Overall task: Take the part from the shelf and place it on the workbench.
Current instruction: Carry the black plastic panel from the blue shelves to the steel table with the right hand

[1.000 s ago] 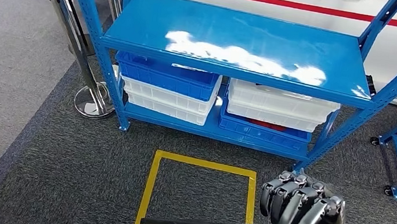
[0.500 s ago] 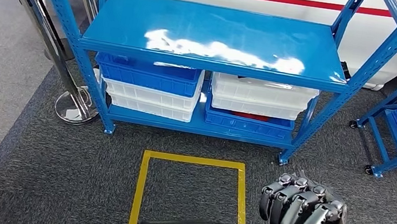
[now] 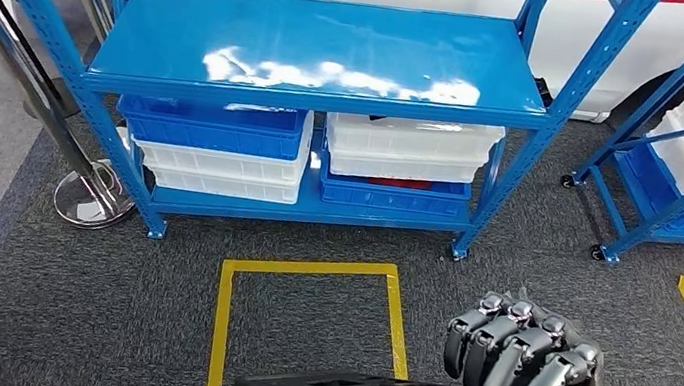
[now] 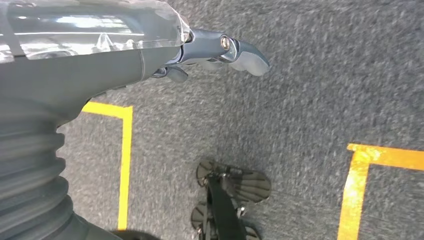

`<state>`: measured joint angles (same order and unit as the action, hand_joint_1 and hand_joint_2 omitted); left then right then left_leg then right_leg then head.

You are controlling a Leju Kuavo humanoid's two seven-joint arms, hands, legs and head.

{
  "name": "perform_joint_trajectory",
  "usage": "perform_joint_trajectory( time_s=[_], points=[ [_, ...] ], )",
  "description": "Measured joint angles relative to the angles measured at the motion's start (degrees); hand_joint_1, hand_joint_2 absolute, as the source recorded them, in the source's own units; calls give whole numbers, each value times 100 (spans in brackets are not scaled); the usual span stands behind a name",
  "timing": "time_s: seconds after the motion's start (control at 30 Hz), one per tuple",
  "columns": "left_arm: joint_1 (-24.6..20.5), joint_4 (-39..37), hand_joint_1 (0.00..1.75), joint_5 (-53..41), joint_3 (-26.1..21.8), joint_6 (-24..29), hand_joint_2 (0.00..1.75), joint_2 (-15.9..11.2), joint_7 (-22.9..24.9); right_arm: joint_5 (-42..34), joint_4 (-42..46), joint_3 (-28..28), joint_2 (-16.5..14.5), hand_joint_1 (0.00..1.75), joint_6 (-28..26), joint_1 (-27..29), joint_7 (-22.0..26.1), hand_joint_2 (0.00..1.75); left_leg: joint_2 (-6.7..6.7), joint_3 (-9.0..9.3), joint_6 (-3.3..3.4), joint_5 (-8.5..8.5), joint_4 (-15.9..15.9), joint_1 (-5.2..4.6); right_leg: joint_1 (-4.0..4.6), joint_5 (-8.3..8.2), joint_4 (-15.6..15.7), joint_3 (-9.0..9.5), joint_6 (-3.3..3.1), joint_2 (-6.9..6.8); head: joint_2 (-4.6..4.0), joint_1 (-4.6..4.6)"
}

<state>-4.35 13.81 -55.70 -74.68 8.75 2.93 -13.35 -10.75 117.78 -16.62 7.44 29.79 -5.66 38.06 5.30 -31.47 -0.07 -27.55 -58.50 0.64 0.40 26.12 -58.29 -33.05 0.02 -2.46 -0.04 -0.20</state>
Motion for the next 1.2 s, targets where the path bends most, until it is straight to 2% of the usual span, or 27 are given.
perform_joint_trajectory(
  time_s=[0.07, 0.1, 0.17, 0.2, 0.23, 0.27, 0.3, 0.37, 0.43, 0.47, 0.5, 0.53, 0.6, 0.63, 0.67, 0.7, 0.73, 0.77, 0.8, 0.83, 0.87, 0.93, 0.97, 1.03, 1.1, 1.17, 1.2],
  points=[
    [-14, 0, 0, 32, -51, 73, 175, 26, 51, -107, -58, -86, 2, 157, -57, -123, -52, 175, -161, -43, -59, -124, -139, 7, -40, -54, 75, 16, -55, 96, 0, -4],
    [-10, 0, 0, 39, -74, 99, 175, 34, 73, -165, -96, -134, 3, 157, -82, -185, -60, 175, -289, -140, -80, -271, -362, 12, -60, -80, 102, 23, -82, 141, 0, -9],
    [18, 0, 0, 39, -103, 130, 175, 43, 108, -276, -190, -217, 6, 157, -98, -255, -48, 175, -453, -468, -91, -641, -1077, 14, -50, -97, 101, -3, -113, 245, 0, -16],
    [37, 0, 0, 34, -110, 134, 175, 46, 115, -316, -240, -246, 7, 157, -91, -258, -31, 175, -473, -626, -91, -757, -1405, 14, -48, -102, 92, -15, -121, 304, 0, -16],
    [53, 0, 0, 22, -113, 132, 175, 49, 116, -346, -287, -267, 8, 157, -82, -255, 0, 175, -483, -716, -91, -773, -1585, 14, -48, -102, 80, -24, -122, 365, 0, -16],
    [64, 0, 0, 7, -114, 127, 175, 52, 111, -368, -329, -281, 9, 157, -75, -256, 36, 175, -489, -706, -90, -676, -1553, 16, -53, -100, 63, -29, -119, 428, 0, -17],
    [71, 0, 0, -11, -114, 122, 175, 56, 97, -383, -364, -290, 10, 157, -66, -259, 82, 175, -513, -587, -90, -474, -1287, 24, -61, -92, 36, -31, -107, 497, 0, -17],
    [78, 0, 0, -54, -114, 116, 175, 60, 61, -402, -411, -298, 10, 157, -40, -266, 144, 175, -756, -251, -93, -120, -528, 64, -68, -59, -53, -68, -56, 630, 0, -15],
    [89, 0, 0, -85, -112, 116, 175, 61, 33, -403, -439, -306, 10, 157, -12, -271, 161, 175, -974, -97, -73, -31, -156, 88, -74, -51, -128, -152, 15, 758, 0, -8],
    [93, 0, 0, -89, -112, 116, 175, 61, 26, -402, -447, -309, 10, 157, -5, -271, 160, 175, -980, -96, -51, -46, -144, 78, -81, -64, -141, -191, 51, 822, 0, -7],
    [97, -1, 0, -99, -112, 119, 175, 63, 17, -402, -451, -312, 10, 157, -3, -265, 160, 175, -913, -99, -14, -34, -149, 75, -95, -81, -133, -215, 85, 880, 0, -7],
    [96, -1, 0, -110, -111, 121, 175, 62, 3, -403, -449, -310, 10, 157, -7, -251, 160, 175, -845, -92, 22, -19, -128, 72, -97, -70, -154, -234, 115, 839, 0, -2],
    [94, -1, 0, -159, -104, 123, 175, 54, -31, -404, -427, -295, 10, 157, -24, -218, 161, 175, -704, -77, 94, 10, -84, 80, -88, 106, -444, -372, 170, 577, 0, 26],
    [97, 0, 0, -187, -97, 123, 175, 38, -45, -406, -404, -275, 9, 157, -33, -186, 162, 175, -635, -73, 116, 14, -75, 72, -87, 273, -752, -514, 193, 407, 0, 41],
    [106, 0, 0, -218, -90, 123, 175, 21, -52, -412, -374, -249, 8, 157, -40, -147, 162, 175, -565, -75, 130, 12, -73, 62, -95, 448, -1124, -696, 213, 320, 0, 49],
    [114, 0, 0, -244, -84, 123, 175, -5, -52, -428, -342, -217, 5, 157, -37, -95, 163, 175, -492, -77, 135, 8, -73, 53, -106, 576, -1464, -865, 226, 288, 0, 49],
    [119, 0, 0, -261, -79, 122, 175, -31, -51, -460, -313, -183, 3, 157, -21, -43, 163, 175, -418, -77, 139, 3, -74, 47, -112, 612, -1657, -963, 229, 277, 0, 49],
    [118, 0, 0, -279, -75, 119, 175, -54, -51, -508, -291, -144, -1, 157, 6, -4, 163, 175, -347, -74, 140, -3, -73, 41, -114, 550, -1652, -961, 222, 268, 0, 49],
    [113, 0, 0, -296, -70, 114, 175, -74, -50, -576, -275, -97, -4, 157, 48, 19, 163, 175, -281, -67, 140, -9, -73, 34, -108, 402, -1435, -845, 201, 248, 0, 49],
    [107, 0, 0, -314, -62, 110, 175, -88, -50, -653, -263, -43, -8, 157, 95, 29, 163, 175, -224, -55, 138, -16, -72, 27, -89, 216, -1062, -641, 158, 181, 0, 49],
    [102, 0, 0, -337, -50, 108, 175, -97, -50, -725, -250, 19, -14, 157, 137, 27, 163, 175, -173, -42, 129, -26, -70, 15, -53, 84, -661, -424, 106, 56, 0, 49],
    [100, 0, 0, -375, -26, 107, 175, -114, -48, -826, -228, 136, -35, 157, 198, 24, 164, 175, -75, -20, 90, -47, -64, -6, 27, -36, -154, -160, 0, -127, 0, 48],
    [99, 0, 0, -387, -13, 103, 175, -123, -46, -849, -222, 182, -45, 157, 214, 30, 164, 175, -19, -7, 63, -57, -55, -13, 54, -24, -86, -139, -32, -141, 0, 48],
    [84, 0, 0, -411, 17, 88, 175, -145, -48, -868, -217, 254, -58, 157, 231, 57, 164, 175, 55, 33, 6, -80, -42, -17, 39, -61, -30, -127, -84, -19, -1, 47],
    [77, 0, 0, -440, 50, 53, 175, -167, -60, -885, -202, 321, -78, 157, 243, 67, 169, 175, -118, -21, -40, -241, -245, -10, -13, -117, 66, -74, -140, 92, -1, 40],
    [96, 0, 0, -468, 66, 13, 175, -184, -77, -918, -198, 381, -113, 157, 285, 78, 173, 175, -389, -305, -64, -591, -883, 1, -36, -146, 106, -51, -175, 204, 0, 32],
    [110, 0, 0, -481, 70, 0, 175, -188, -84, -938, -210, 414, -127, 157, 331, 90, 173, 175, -453, -489, -74, -748, -1258, 4, -36, -151, 102, -56, -184, 269, 0, 28]
  ],
)
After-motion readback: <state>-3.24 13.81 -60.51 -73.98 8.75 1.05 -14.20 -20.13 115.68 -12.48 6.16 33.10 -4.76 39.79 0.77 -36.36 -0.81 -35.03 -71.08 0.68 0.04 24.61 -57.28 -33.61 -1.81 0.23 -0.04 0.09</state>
